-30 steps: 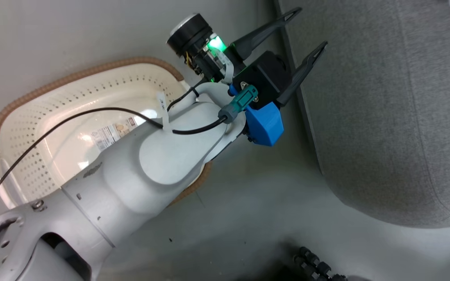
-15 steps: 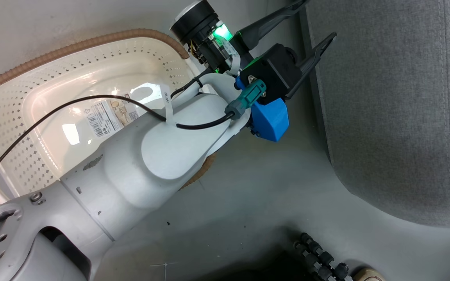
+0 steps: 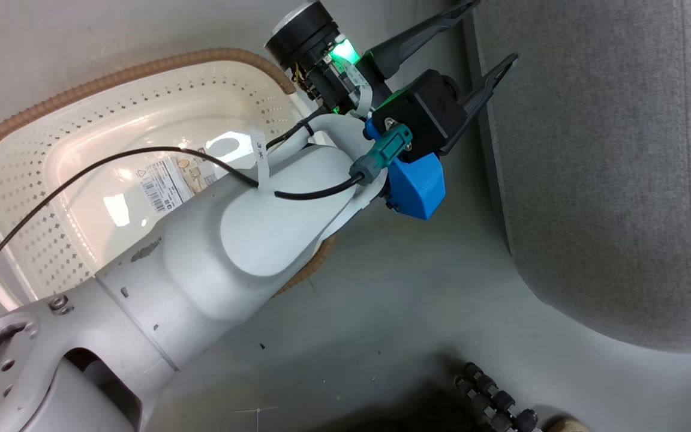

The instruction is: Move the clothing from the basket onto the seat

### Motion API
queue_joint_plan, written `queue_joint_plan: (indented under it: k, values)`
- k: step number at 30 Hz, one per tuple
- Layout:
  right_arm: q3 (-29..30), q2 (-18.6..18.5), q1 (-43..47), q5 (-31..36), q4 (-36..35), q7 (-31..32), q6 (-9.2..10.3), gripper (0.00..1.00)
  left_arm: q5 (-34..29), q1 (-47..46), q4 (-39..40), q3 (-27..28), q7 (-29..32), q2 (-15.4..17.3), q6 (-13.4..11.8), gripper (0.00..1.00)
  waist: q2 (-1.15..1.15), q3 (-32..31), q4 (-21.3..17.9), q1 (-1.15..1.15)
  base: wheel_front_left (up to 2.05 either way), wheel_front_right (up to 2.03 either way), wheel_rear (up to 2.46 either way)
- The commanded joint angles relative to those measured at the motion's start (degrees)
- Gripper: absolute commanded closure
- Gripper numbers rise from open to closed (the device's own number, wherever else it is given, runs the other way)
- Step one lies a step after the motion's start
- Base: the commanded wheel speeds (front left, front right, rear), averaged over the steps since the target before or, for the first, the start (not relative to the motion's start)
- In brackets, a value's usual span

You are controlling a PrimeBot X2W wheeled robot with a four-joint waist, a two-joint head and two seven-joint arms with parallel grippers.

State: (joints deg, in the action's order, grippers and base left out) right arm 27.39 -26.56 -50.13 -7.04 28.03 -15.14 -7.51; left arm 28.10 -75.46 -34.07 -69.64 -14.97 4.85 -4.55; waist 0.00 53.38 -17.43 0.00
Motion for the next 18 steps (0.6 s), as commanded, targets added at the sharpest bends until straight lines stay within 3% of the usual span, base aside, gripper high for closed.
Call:
queue_joint_plan:
  k: [1, 9, 18]
  values:
    - [0.5, 0.1, 1.4, -0.2, -0.7, 0.0, 0.04, 0.0, 0.0, 0.1, -0.1, -0.2, -0.1, 0.2, -0.1, 0.0, 0.0, -0.8, -0.1, 0.0, 0.0, 0.0, 0.0]
    - [1.1, 2.7, 10.4, -0.3, -5.2, 0.0, 0.04, 0.0, 0.7, 3.3, 0.9, 1.0, -0.3, -0.4, 0.0, 0.0, 0.0, -7.5, -0.2, 0.0, 0.0, 0.0, 0.0]
    - [0.5, 5.6, 21.2, 0.8, -11.5, 0.0, 0.03, 0.0, -0.1, 10.4, 4.4, 6.8, -0.2, 0.0, -0.7, 0.0, 0.0, -18.0, 0.7, 0.0, 0.0, 0.0, 0.0]
